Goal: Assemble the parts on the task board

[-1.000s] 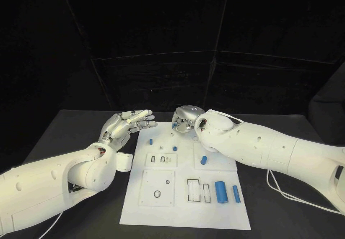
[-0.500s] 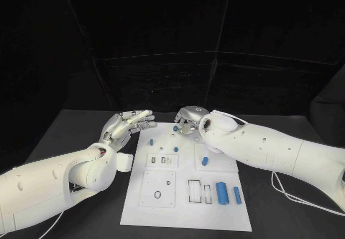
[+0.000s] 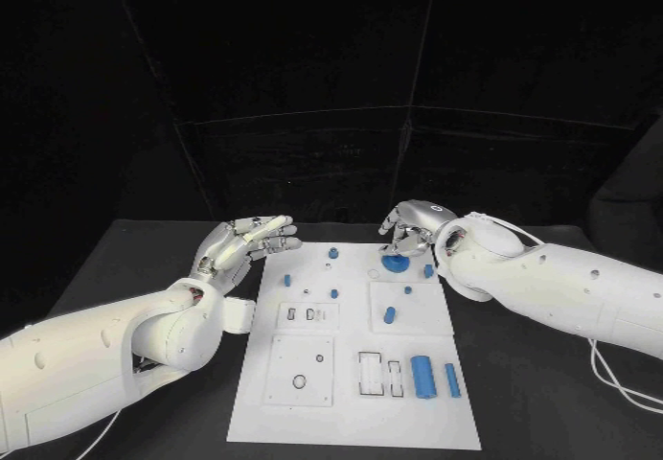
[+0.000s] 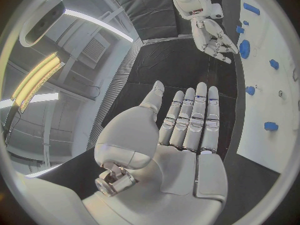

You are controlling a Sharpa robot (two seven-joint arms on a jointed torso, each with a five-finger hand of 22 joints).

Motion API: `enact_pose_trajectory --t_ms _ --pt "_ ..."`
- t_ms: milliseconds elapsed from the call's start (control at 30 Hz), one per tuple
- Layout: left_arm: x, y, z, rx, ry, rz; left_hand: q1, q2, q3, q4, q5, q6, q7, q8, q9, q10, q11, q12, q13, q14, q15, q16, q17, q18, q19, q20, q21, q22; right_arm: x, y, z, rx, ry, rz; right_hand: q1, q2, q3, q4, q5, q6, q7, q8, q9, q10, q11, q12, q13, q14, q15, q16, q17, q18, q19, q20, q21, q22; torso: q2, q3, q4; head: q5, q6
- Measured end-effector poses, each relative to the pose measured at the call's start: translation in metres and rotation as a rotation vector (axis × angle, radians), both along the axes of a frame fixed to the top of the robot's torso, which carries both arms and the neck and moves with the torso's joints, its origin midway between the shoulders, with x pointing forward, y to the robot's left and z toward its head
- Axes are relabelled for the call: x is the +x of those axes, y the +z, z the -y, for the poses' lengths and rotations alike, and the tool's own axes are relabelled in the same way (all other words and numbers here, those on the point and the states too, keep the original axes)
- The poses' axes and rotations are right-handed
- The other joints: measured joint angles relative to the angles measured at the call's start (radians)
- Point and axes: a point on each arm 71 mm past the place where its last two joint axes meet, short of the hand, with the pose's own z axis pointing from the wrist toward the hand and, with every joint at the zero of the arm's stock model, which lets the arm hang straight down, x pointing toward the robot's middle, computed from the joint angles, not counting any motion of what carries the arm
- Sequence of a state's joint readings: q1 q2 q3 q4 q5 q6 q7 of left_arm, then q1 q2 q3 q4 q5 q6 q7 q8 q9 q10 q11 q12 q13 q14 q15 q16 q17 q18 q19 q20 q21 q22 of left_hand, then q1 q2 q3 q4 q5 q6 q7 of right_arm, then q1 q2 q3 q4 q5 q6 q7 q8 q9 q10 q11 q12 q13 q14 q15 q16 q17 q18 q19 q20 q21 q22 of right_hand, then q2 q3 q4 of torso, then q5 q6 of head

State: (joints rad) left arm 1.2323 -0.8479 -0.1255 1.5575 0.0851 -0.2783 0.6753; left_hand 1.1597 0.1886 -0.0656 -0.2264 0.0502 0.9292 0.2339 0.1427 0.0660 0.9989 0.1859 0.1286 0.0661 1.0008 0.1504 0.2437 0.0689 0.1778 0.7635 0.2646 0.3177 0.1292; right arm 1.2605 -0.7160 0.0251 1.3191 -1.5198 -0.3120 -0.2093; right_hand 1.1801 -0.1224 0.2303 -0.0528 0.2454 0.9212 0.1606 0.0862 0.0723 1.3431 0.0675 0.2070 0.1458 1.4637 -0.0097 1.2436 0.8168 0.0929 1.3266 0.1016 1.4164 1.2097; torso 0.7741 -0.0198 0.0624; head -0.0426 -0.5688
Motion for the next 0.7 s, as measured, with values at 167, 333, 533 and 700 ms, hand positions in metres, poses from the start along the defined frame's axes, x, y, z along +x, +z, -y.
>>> enact_pose_trajectory --t_ms 167,333,533,700 --pt "0.001 0.0 0.0 0.0 0.0 0.001 0.0 0.0 0.0 0.0 0.0 0.0 0.0 0.0 0.0 0.0 0.0 0.0 0.0 0.0 0.0 0.0 0.0 0.0 0.0 0.0 0.0 0.0 -0.004 0.0 0.018 0.019 -0.041 -0.035 -0.001 -0.009 -0.085 0.053 0.034 -0.007 -0.011 0.0 -0.001 0.04 -0.012 0.093 0.09 0.004 -0.006 0.059 0.112 -0.016 0.031 -0.012 0.021 0.045 -0.001 0.0036 -0.0075 0.0 0.003" --pt "0.002 -0.001 0.001 -0.002 -0.005 0.001 0.0 0.0 0.0 0.0 0.0 0.0 0.0 0.0 0.0 0.0 0.0 0.0 0.0 0.0 0.0 0.0 0.0 0.0 0.0 0.0 0.0 0.0 -0.005 -0.002 0.027 0.021 -0.068 -0.083 0.07 0.011 -0.205 0.142 0.034 -0.034 -0.015 0.0 -0.001 -0.021 -0.01 0.269 0.3 0.001 -0.012 0.122 0.235 -0.016 0.062 -0.009 0.043 0.092 -0.001 0.0052 -0.0097 -0.004 0.005" --pt "0.004 -0.001 0.002 -0.004 -0.01 0.001 0.0 0.0 0.0 0.0 0.0 0.0 0.0 0.0 0.0 0.0 0.0 0.0 0.0 0.0 0.0 0.0 0.0 0.0 0.0 0.0 0.0 0.0 -0.001 -0.007 0.029 0.006 -0.084 -0.14 0.124 0.026 -0.273 0.21 0.034 -0.054 -0.003 0.012 -0.001 -0.039 -0.001 0.513 0.573 0.002 -0.008 0.159 0.317 -0.032 0.078 -0.007 0.055 0.098 0.001 0.0059 -0.0099 -0.006 0.003" --pt "0.005 -0.002 0.004 -0.006 -0.014 0.001 0.0 0.0 0.0 0.0 0.0 0.0 0.0 0.0 0.0 0.0 0.0 0.0 0.0 0.0 0.0 0.0 0.0 0.0 0.0 0.0 0.0 0.0 0.005 -0.012 0.03 0.0 -0.098 -0.176 0.156 0.045 -0.291 0.228 0.03 -0.061 -0.003 0.018 -0.001 -0.024 -0.001 0.688 0.758 0.002 -0.008 0.181 0.366 -0.032 0.088 0.001 0.062 0.098 0.002 0.0051 -0.0082 -0.011 0.002"
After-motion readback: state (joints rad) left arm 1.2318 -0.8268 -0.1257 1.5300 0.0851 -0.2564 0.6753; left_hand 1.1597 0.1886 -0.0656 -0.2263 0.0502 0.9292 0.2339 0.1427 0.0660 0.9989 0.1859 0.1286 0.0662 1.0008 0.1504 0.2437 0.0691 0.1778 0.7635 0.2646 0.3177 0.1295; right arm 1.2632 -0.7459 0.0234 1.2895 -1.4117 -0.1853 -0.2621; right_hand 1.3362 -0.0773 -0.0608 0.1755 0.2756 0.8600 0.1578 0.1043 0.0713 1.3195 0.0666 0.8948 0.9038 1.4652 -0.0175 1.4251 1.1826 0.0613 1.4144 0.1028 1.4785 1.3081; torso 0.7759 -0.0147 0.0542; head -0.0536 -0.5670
